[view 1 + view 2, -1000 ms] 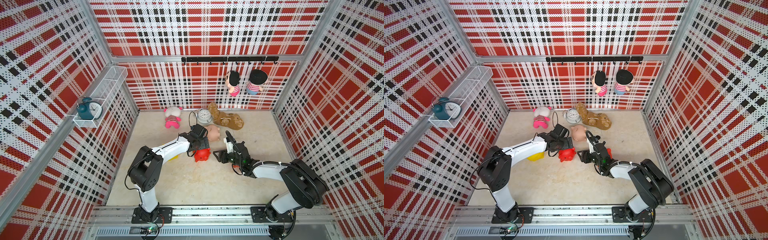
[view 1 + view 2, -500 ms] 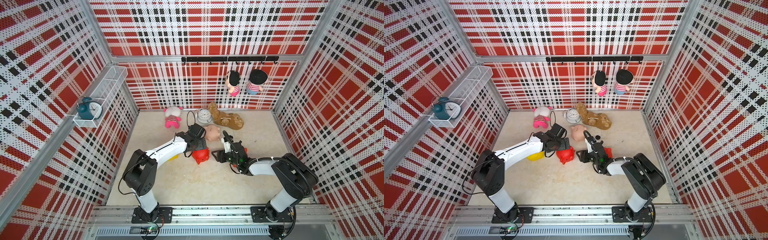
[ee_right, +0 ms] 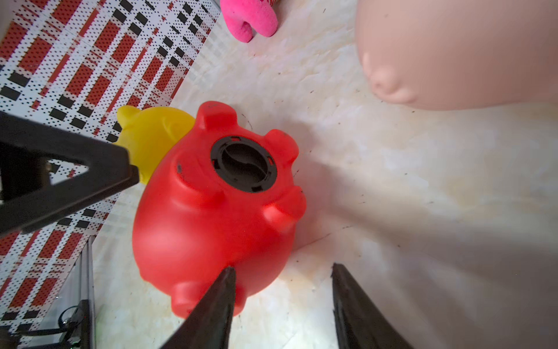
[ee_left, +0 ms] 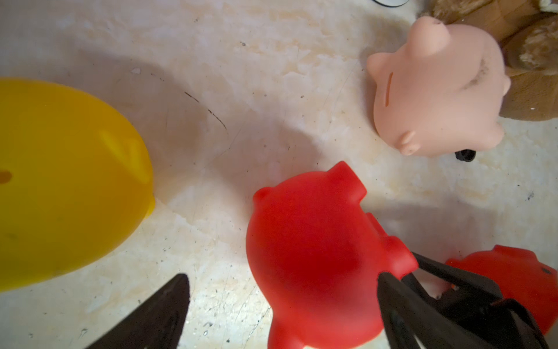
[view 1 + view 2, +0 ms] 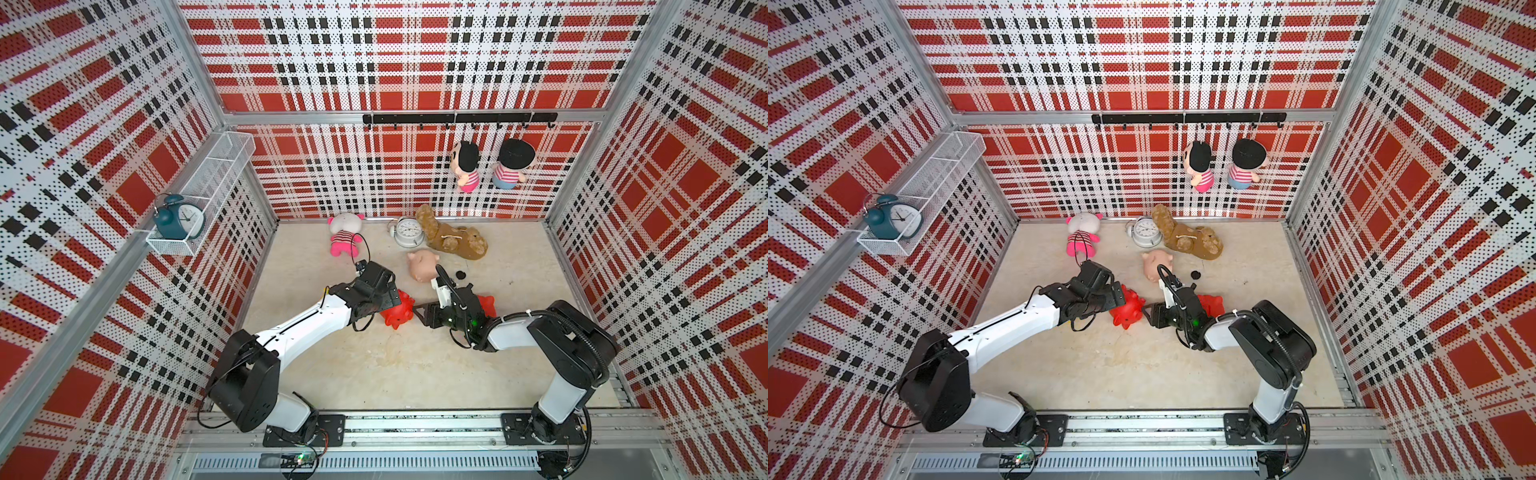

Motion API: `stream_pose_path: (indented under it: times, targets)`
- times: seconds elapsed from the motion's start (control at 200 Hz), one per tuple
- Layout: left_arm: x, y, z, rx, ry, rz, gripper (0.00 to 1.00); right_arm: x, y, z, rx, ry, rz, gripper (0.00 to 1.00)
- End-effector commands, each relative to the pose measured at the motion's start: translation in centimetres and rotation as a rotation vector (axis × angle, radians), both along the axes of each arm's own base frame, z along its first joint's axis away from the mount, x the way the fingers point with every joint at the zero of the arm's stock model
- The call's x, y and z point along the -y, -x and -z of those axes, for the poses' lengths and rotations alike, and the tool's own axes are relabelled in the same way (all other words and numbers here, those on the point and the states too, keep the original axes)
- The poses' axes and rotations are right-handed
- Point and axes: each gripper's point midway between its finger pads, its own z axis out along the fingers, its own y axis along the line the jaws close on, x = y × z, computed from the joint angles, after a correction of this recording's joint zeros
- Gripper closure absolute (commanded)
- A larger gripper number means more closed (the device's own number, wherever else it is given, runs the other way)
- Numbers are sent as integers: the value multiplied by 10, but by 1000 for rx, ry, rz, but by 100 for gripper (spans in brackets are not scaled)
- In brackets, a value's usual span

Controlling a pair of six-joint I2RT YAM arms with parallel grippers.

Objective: Open piggy banks
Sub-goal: Adjust the piggy bank at the center of the board.

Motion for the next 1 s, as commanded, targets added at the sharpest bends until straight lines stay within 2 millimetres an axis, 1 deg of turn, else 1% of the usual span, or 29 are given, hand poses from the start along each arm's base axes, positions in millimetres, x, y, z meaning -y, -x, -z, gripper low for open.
stream_pose_path:
  times: [0.0,0.225,0.451,0.611,0.691,0.852,0.997]
  targets:
    - [6,-6,-9,32,68,-14,2,-2,7,5,-17,-23,7,46]
    - [8,-10,-6,29,93,-24,2,-2,19,13,-50,-34,3,46]
    - [26,-17,-7,8,115,35,1,-4,20,13,-55,-45,-1,46]
    - [35,-13,4,-31,102,60,2,-6,22,17,-65,-49,-2,46]
    - [36,-12,11,-48,94,61,2,-7,22,17,-66,-49,-5,47]
    - [39,-15,14,-51,88,62,2,-6,23,17,-59,-40,-5,47]
    - [37,-13,27,-77,63,68,2,-6,22,15,-47,-32,-5,47]
